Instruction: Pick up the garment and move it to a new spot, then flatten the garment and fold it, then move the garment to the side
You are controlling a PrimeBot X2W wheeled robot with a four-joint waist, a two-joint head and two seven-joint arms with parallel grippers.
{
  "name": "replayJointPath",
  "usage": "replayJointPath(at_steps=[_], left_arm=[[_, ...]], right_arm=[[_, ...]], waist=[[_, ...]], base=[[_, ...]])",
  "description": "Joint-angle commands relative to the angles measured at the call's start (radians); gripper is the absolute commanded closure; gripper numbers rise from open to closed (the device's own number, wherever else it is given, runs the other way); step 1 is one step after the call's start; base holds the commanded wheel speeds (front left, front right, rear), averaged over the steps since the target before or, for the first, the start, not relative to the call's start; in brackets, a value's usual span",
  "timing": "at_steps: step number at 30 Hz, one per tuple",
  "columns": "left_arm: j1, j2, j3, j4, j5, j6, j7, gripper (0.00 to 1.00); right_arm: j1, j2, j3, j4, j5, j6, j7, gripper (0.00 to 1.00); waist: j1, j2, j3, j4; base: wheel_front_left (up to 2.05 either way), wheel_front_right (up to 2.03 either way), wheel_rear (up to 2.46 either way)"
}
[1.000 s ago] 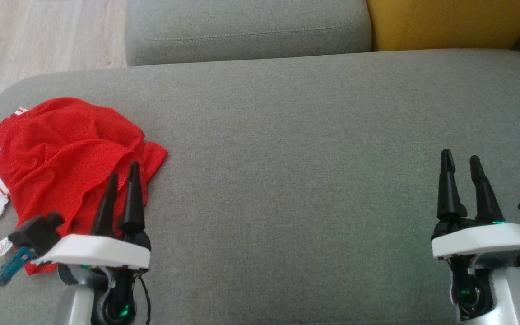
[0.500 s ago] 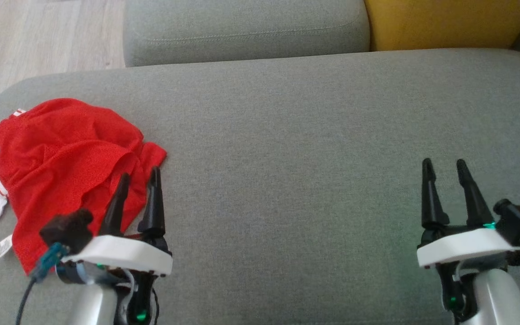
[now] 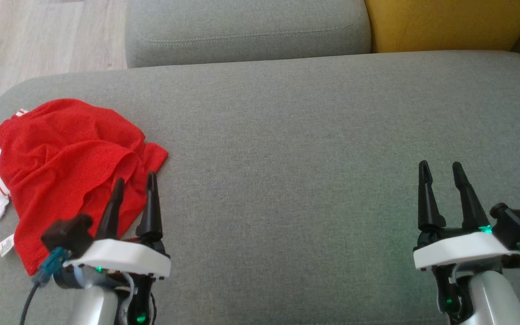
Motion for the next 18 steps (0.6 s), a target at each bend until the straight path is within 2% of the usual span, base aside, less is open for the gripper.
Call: replayJointPath(at_steps=[1,5,9,18], left_arm=[[-0.039,-0.001,0.035,-0.021,0.002,-0.011,-0.014,0.0],[-0.033,-0.005,0.059,0.028,-0.04,-0.035,-0.025,0.0],[-0.035,-0.005,0.035,0.08,-0.049,-0.042,-0.037,0.0],[-0.06,-0.004,0.0,0.138,-0.033,-0.021,-0.06,0.0]], right_arm=[[-0.051,-0.008,0.024,-0.027,0.011,0.004,-0.016,0.0],[-0.048,-0.008,0.037,-0.014,0.058,0.004,-0.012,0.0],[-0.047,-0.008,0.052,0.003,0.073,0.004,-0.003,0.0],[-0.055,-0.009,0.076,0.02,-0.018,0.004,-0.005,0.0]], waist=[[0.0,0.0,-0.002,0.0],[0.0,0.0,-0.004,0.002],[0.0,0.0,-0.007,0.002],[0.0,0.0,-0.008,-0.002]], base=[[0.0,0.0,0.0],[0.0,0.0,0.0],[0.0,0.0,0.0],[0.0,0.0,0.0]])
